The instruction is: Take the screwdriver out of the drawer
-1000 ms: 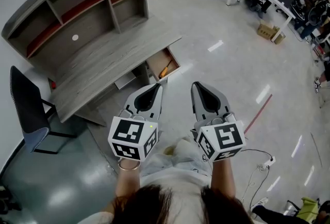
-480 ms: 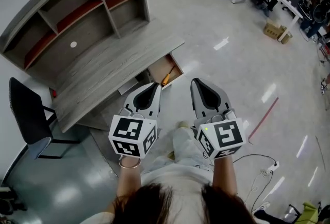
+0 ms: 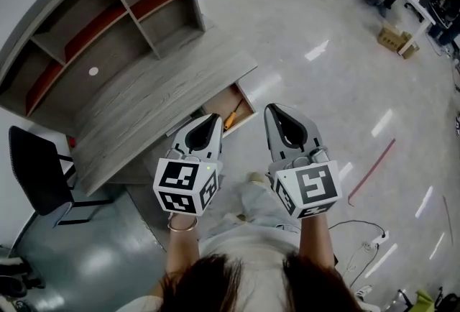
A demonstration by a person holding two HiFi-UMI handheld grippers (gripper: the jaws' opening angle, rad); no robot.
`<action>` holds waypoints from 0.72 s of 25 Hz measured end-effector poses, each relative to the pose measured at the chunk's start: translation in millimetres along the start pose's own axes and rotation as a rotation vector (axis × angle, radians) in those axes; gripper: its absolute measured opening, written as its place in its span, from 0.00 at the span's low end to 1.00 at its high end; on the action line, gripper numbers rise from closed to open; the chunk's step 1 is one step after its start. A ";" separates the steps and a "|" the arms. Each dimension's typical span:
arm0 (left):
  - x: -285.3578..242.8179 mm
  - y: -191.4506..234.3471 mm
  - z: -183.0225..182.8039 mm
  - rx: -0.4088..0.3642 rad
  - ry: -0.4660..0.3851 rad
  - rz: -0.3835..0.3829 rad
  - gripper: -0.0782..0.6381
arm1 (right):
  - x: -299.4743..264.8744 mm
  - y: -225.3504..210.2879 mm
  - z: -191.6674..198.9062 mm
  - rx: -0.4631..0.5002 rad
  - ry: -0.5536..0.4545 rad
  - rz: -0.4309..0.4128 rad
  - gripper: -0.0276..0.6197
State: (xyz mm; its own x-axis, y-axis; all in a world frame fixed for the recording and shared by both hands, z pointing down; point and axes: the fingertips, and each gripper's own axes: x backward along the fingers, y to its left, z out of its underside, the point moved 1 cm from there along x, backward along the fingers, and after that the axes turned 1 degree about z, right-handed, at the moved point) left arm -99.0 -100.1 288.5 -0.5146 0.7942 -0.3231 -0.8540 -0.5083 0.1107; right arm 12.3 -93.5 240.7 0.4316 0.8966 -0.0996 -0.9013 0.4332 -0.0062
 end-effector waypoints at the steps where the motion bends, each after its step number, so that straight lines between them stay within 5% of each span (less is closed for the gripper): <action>1: -8.9 2.2 1.6 0.008 0.008 -0.002 0.14 | -6.3 -6.6 1.3 0.002 0.005 -0.002 0.09; 18: -116.9 39.8 60.4 0.103 0.209 -0.077 0.14 | -88.9 -80.3 41.0 -0.019 0.096 -0.074 0.09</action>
State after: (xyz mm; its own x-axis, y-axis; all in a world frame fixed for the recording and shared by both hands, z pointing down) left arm -77.4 -193.1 387.5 -0.4297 0.7377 -0.5207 -0.8990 -0.4035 0.1702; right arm 47.9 -204.3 290.8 0.4919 0.8489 -0.1933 -0.8682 0.4950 -0.0355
